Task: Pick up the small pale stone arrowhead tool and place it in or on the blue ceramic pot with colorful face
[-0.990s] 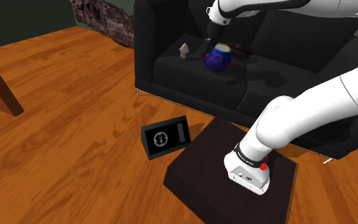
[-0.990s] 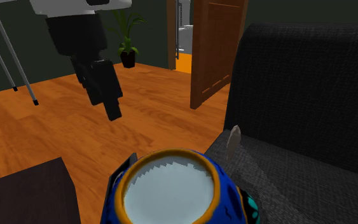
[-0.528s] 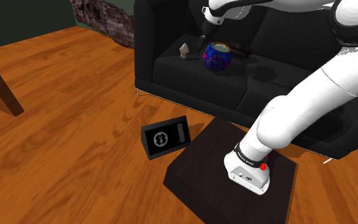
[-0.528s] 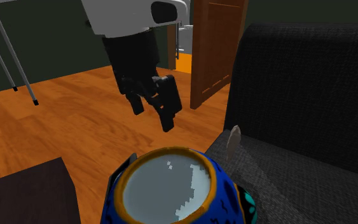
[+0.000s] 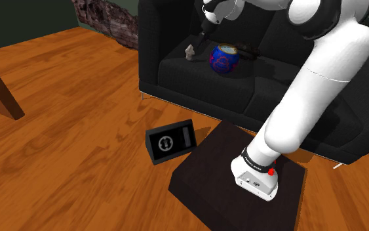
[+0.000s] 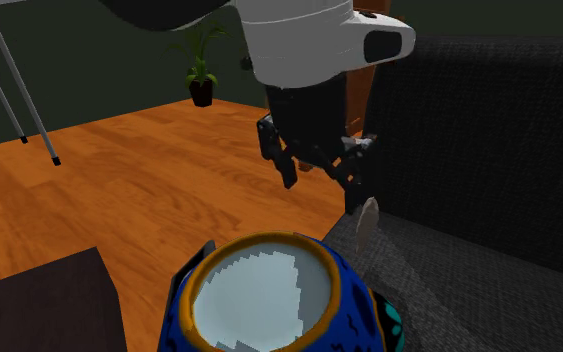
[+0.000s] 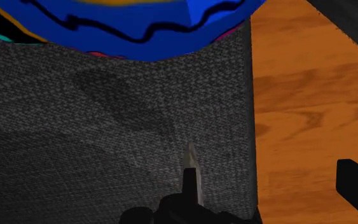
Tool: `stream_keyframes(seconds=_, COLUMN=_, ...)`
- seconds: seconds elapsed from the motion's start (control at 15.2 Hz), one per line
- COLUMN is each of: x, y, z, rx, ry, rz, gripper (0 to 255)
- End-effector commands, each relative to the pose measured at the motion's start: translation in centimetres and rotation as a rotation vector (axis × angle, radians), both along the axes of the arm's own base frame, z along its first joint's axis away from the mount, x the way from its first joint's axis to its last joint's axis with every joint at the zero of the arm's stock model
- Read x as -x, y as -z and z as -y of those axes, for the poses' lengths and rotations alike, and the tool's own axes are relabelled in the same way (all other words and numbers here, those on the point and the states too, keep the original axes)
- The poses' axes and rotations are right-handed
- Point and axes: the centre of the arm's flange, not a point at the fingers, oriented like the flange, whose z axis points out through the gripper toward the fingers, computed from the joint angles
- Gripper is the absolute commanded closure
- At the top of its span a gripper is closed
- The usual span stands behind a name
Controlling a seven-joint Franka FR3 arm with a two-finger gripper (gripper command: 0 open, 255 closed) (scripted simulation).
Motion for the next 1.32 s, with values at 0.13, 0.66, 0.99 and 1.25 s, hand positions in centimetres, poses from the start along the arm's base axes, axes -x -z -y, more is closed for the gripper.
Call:
stream_keyframes(seconds=0.13, x=-3.6, y=0.9, z=3.3, rx=-0.022, ry=-0.039, rz=0.053, gripper=0)
stream_keyframes(seconds=0.66, x=-5.9, y=4.1, z=4.0, rx=-0.029, ry=-0.051, rz=0.07, gripper=0)
stream_keyframes(seconds=0.99, x=-6.2, y=4.9, z=3.9, rx=-0.029, ry=-0.051, rz=0.07, gripper=0)
stream_keyframes(seconds=1.25, x=-6.2, y=4.9, z=3.9, rx=-0.029, ry=-0.051, rz=0.07, gripper=0)
